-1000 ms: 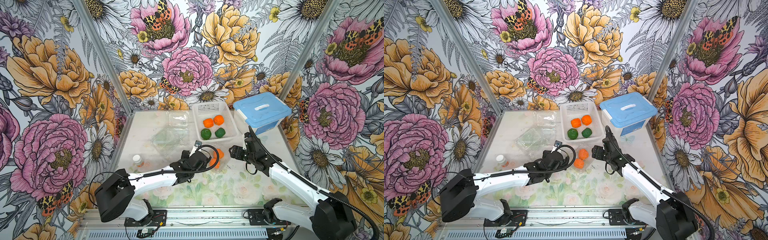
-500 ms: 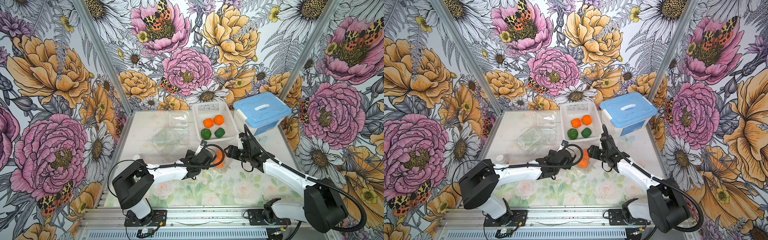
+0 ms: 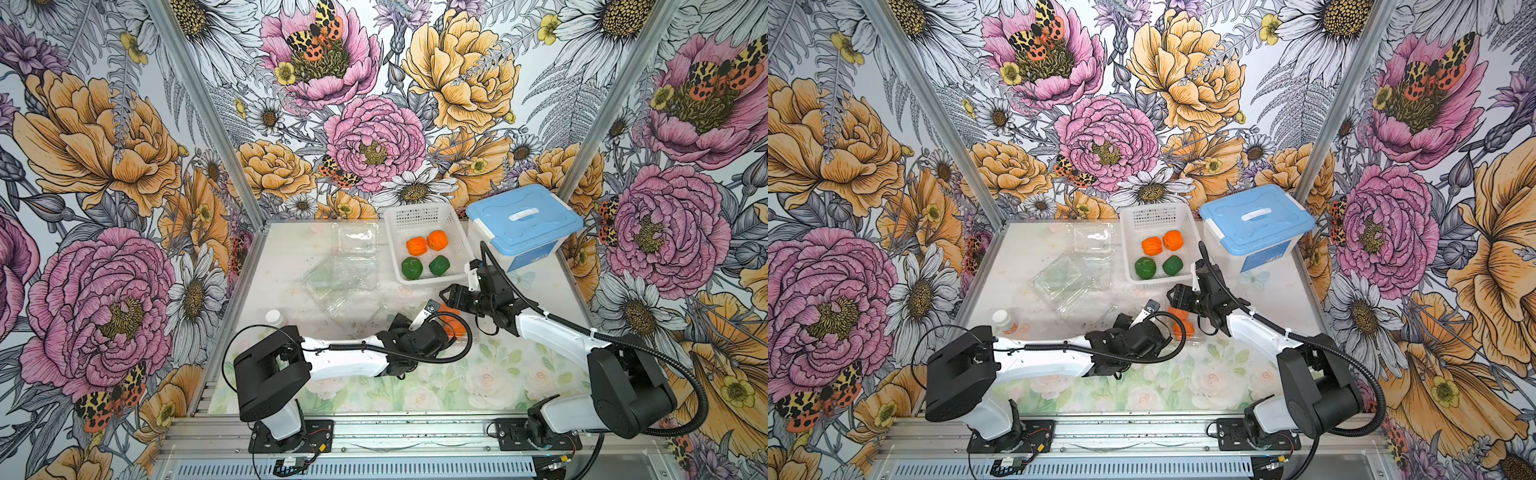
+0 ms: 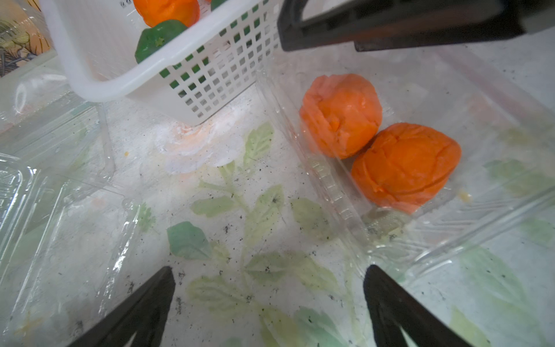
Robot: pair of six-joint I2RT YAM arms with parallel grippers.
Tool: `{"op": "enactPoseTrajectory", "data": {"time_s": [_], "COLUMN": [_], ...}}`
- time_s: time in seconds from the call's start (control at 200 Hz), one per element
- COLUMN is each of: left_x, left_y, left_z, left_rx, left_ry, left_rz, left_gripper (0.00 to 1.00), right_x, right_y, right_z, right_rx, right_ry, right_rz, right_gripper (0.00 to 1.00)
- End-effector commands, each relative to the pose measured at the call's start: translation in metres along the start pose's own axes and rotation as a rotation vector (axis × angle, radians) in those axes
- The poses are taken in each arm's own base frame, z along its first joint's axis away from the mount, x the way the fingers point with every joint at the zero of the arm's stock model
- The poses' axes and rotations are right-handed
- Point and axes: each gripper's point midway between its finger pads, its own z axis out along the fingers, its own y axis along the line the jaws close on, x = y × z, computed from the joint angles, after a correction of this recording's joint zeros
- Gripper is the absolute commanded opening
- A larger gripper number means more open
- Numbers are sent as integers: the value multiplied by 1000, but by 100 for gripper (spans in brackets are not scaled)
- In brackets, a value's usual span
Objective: Take oranges out of containers
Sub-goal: Move the packing box to the center of the board, then adjust the packing box at the center of the board.
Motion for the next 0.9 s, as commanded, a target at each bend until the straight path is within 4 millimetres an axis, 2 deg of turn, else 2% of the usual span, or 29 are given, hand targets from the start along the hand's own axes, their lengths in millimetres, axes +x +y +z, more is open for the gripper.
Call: {"op": "enactPoseTrajectory", "data": {"time_s": [0.0, 0.115, 0.195, 0.315, 0.395, 0.52, 0.671, 0.891], "left_x": [-20, -25, -30, -33, -31, -34, -30, -7], "left_y": [21, 32, 37, 41, 42, 36, 33, 14], "left_z": [-12, -8, -7, 1, 10, 14, 27, 39], "left_rx": [10, 80, 78, 93, 126, 153, 194, 294], "left_ry": [-36, -22, -63, -52, -32, -84, -52, 18], "left_rz": [-105, -174, -153, -146, -162, -67, -52, -90], "left_gripper": [99, 99, 99, 99, 99, 99, 99, 99], "right_x": [-17, -16, -12, -5, 5, 20, 20, 23], "right_y": [6, -6, -12, -32, -41, -38, -49, -42], "right_z": [-25, -45, -56, -64, -59, -45, -39, -33], "right_rx": [25, 70, 70, 128, 130, 63, 111, 109], "right_ry": [-59, -74, -84, -94, -50, 52, 58, 72], "right_rz": [-62, -58, -56, -38, -22, -7, -4, -106], "right_gripper": [73, 74, 75, 76, 74, 67, 67, 67]}}
